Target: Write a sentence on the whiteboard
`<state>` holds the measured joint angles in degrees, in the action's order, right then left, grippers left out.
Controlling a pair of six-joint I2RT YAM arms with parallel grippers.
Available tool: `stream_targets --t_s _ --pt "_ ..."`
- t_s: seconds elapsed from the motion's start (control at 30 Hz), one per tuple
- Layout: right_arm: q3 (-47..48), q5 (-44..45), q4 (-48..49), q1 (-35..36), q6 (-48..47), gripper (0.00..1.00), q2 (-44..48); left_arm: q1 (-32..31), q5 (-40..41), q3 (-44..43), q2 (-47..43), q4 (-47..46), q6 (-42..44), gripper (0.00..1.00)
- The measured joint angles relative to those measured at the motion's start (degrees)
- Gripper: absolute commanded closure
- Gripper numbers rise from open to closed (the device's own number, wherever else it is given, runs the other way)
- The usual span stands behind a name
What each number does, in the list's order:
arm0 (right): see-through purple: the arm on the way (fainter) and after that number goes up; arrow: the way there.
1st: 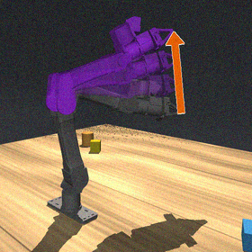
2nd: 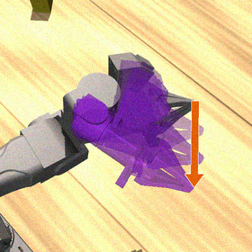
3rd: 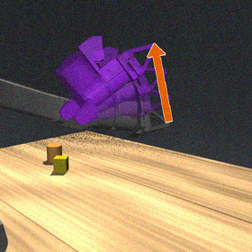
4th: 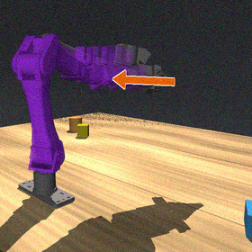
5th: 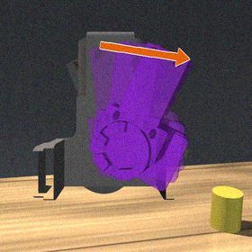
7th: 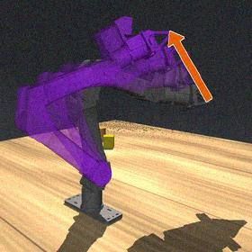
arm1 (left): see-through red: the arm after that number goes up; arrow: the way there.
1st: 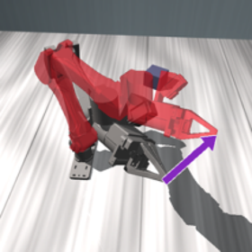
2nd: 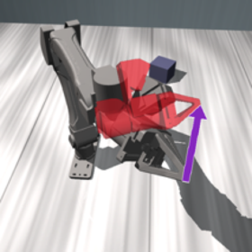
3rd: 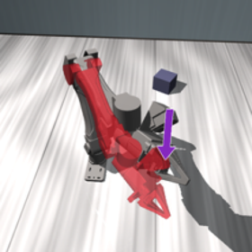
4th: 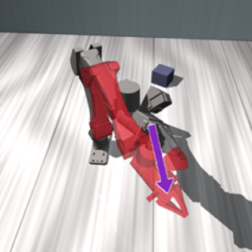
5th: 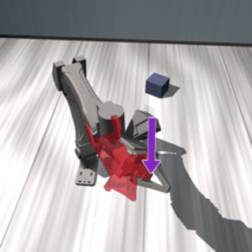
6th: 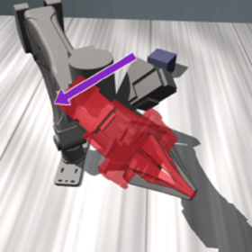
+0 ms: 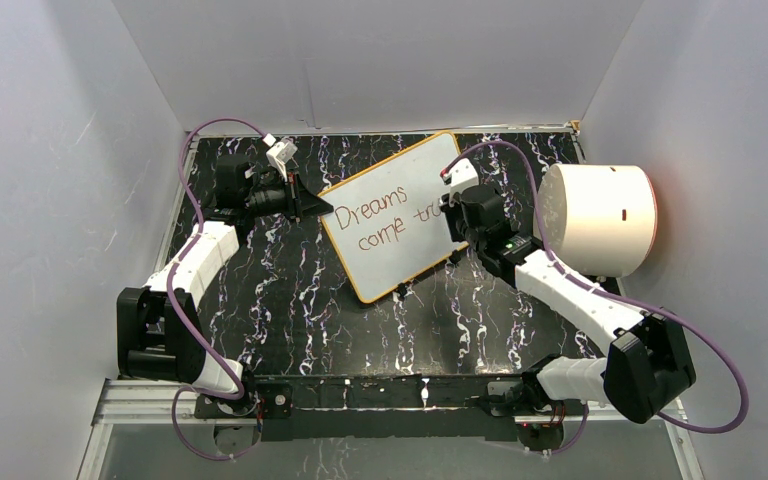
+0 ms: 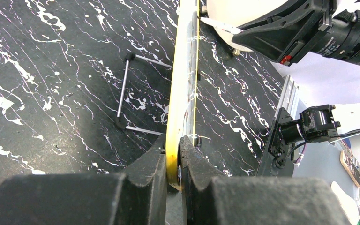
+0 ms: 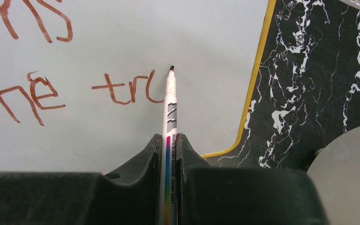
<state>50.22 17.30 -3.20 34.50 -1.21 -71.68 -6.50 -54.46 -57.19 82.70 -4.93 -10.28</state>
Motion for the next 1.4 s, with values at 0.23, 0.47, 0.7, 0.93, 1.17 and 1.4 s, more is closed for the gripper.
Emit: stream_targets --t_s 0.23,0.47,0.7,0.93,1.17,1.4 --pt "0.31 -0.31 0.35 -0.04 -0.24 1.00 -0.13 0.00 0.00 -0.07 0.00 0.11 0.04 1.00" --pt "-0.35 -0.90 -0.66 -0.04 0.09 1.00 -0.13 0.00 0.02 -0.11 0.00 0.28 0.11 1.00" --pt "-1.51 -0.79 -1.62 -0.04 0.81 1.00 0.17 0.00 0.07 -0.15 0.02 0.35 0.20 1.00" --pt "-3.06 -0.74 -2.71 -0.04 1.51 1.00 0.83 0.00 0.07 -0.20 0.02 0.46 0.22 1.00" --pt "-3.96 0.46 -2.73 -0.07 2.10 1.00 1.20 -0.02 0.04 -0.20 0.02 0.46 0.22 1.00" --pt "-4.11 0.52 -2.62 -0.87 2.34 1.00 1.97 -0.02 0.04 -0.20 0.02 0.46 0.22 1.00"
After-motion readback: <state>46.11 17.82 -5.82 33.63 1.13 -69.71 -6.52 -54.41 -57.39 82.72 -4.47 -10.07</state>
